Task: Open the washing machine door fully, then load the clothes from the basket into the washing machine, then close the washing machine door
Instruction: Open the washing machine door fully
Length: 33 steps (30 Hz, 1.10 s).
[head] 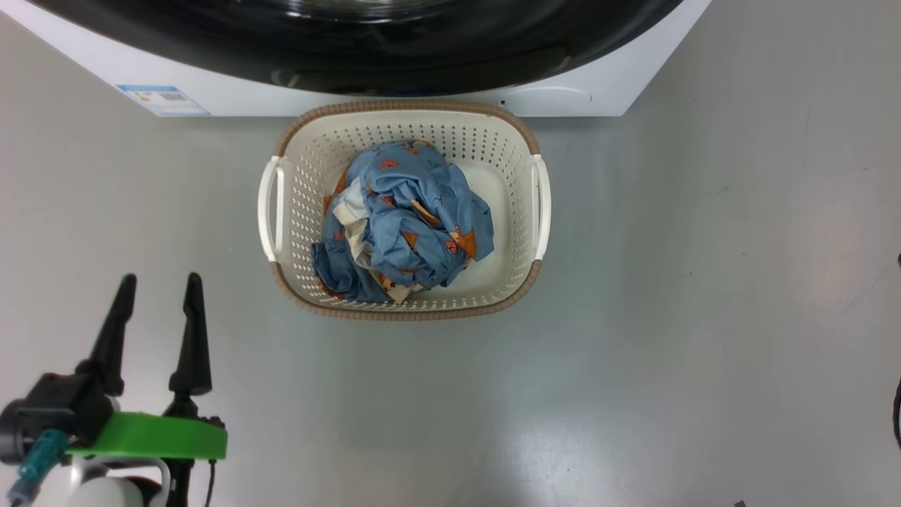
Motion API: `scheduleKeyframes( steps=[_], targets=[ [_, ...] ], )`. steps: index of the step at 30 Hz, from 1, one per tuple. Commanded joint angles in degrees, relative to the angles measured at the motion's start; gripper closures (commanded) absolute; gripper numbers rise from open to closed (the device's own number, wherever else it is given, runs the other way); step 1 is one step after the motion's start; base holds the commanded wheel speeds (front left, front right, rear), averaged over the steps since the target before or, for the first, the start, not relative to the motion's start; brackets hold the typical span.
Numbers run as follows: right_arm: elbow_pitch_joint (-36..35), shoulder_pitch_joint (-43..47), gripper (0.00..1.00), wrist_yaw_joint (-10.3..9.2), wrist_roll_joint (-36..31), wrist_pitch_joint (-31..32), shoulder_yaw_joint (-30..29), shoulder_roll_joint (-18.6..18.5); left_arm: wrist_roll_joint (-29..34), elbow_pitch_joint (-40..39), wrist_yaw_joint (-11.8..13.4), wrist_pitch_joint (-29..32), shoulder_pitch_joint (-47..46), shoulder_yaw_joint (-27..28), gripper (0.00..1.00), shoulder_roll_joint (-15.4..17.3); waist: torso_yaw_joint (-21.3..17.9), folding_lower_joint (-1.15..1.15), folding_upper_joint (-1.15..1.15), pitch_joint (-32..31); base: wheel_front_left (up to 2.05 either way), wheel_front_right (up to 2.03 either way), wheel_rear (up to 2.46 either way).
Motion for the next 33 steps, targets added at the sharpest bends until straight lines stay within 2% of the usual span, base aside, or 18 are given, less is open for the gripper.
scheduleKeyframes(
  steps=[1,9,33],
  targets=[
    [-3.32,-1.37,1.00,0.10,0.44,1.31,1.74,-1.25,-0.01,-1.68,-0.08,-0.37,-1.19,2.37,0.00,1.60,-0.03,0.00,0.00,0.46,0.00,0.00,0.00],
    [-6.24,-5.99,1.00,0.10,1.37,6.26,5.90,-1.59,-0.08,-1.58,-0.08,-0.37,-1.63,2.07,0.00,1.92,0.91,0.00,0.00,1.69,0.00,0.00,0.00],
    [-2.88,-14.61,1.00,0.10,1.27,16.31,14.03,1.41,-0.04,-0.12,-0.09,-0.37,-1.75,0.16,0.00,2.52,3.85,0.00,0.00,3.68,0.00,0.00,0.00]
  ],
)
